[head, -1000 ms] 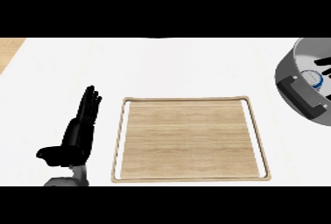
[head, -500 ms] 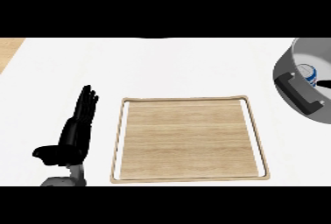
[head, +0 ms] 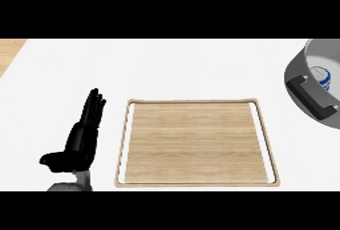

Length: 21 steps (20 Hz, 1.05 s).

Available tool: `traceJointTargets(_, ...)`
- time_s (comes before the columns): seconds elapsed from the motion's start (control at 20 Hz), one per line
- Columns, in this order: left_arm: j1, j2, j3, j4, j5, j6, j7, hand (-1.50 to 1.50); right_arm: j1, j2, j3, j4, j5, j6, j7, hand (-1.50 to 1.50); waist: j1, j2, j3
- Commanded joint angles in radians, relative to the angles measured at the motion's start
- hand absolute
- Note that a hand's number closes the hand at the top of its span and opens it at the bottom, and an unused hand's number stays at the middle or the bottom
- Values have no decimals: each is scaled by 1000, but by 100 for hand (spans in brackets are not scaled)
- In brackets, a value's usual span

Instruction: Pick the can from the tray and place it in the pot

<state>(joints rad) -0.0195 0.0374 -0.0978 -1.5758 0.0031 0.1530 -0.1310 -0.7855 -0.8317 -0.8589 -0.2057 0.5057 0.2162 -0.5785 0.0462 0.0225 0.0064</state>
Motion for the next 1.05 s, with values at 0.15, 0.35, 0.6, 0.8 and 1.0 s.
traceJointTargets(0.15, -27, 0, 9, 22, -9, 6, -9, 0, 62, -83, -52, 23, -56, 88, -74, -150, -2, 4, 2)
traceJointTargets(0.35, -25, 10, 10, -17, -1, 0, 27, 0, 88, -109, -42, 25, -45, 104, -93, -150, 12, 6, 4)
traceJointTargets(0.6, -6, -12, -18, -24, -4, -3, 10, 0, 111, -120, -72, 30, -72, 77, -106, -150, 12, 5, 4)
traceJointTargets(0.8, -24, -6, -3, -10, -7, 7, 27, 0, 109, -149, -125, 48, -120, 55, -67, -150, 15, 9, 6)
traceJointTargets(1.0, -20, -3, 4, 1, 0, -2, 7, 0, 140, -193, -149, 57, -143, 93, -55, -150, 6, 8, 6)
